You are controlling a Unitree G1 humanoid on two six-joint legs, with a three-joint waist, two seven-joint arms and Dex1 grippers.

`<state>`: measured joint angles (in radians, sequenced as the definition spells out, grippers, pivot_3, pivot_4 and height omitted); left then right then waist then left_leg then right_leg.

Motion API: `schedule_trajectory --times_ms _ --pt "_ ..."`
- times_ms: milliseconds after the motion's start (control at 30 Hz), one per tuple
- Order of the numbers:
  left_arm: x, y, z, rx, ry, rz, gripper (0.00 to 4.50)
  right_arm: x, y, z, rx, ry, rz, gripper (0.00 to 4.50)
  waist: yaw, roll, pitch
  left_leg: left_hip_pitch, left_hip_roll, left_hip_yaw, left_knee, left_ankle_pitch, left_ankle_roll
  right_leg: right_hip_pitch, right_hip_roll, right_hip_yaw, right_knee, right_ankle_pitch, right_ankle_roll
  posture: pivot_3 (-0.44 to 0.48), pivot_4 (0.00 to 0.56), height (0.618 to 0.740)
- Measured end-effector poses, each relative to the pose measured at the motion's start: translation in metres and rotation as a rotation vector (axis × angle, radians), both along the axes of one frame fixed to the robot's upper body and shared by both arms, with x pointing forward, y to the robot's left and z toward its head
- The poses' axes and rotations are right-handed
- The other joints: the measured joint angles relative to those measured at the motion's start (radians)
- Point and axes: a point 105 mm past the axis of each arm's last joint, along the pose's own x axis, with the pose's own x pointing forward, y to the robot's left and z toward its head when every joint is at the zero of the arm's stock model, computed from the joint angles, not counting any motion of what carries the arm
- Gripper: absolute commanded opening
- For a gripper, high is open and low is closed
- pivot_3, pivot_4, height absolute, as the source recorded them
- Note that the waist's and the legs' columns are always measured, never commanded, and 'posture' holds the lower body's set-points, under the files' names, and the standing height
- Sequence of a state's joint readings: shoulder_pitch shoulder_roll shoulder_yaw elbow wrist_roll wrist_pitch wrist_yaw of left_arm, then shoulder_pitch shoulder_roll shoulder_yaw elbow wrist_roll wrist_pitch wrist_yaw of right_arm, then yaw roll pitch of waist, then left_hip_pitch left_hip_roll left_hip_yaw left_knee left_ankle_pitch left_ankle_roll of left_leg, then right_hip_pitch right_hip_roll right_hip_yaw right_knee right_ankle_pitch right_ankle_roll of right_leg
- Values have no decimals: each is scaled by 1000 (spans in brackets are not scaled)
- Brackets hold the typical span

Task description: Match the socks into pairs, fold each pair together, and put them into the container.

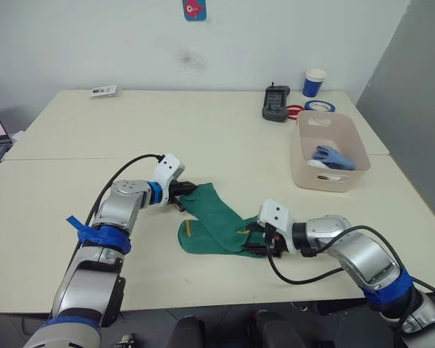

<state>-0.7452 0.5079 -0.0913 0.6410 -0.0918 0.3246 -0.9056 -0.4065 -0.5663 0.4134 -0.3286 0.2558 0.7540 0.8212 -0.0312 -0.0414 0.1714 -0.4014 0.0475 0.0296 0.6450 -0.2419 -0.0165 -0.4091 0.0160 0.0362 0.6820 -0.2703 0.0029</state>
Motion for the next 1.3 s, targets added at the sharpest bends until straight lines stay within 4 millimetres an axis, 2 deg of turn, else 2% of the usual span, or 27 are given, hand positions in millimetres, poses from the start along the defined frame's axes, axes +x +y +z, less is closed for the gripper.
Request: schedule_trajectory --times_ms 167,567,700,800,867,1100,1300 --pt "0 0 0 1 0 0 0 6 -1 -8 -5 39 -74 2688 0 0 0 0 0 0 0 0 0 0 0 0 0 0 0 0 150 740" --pt "0 0 0 3 1 -1 0 12 -7 -7 -11 62 -147 2688 0 0 0 0 0 0 0 0 0 0 0 0 0 0 0 0 150 740" --pt "0 1 0 3 1 0 0 12 -10 -7 -23 58 -150 1778 0 0 0 0 0 0 0 0 0 0 0 0 0 0 0 0 150 740" --pt "0 1 0 4 1 0 0 12 -10 -7 -25 58 -149 625 0 0 0 0 0 0 0 0 0 0 0 0 0 0 0 0 150 740" --pt "0 1 0 4 2 0 0 12 -10 -7 -22 60 -147 16 0 0 0 0 0 0 0 0 0 0 0 0 0 0 0 0 150 740" --pt "-1 2 0 6 2 -2 0 9 -5 -4 6 71 -128 16 0 0 0 0 0 0 0 0 0 0 0 0 0 0 0 0 150 740" --pt "-9 8 2 -30 23 -19 0 6 2 15 69 73 -89 16 -2 0 0 0 0 0 0 0 0 0 0 0 0 0 0 0 150 740"
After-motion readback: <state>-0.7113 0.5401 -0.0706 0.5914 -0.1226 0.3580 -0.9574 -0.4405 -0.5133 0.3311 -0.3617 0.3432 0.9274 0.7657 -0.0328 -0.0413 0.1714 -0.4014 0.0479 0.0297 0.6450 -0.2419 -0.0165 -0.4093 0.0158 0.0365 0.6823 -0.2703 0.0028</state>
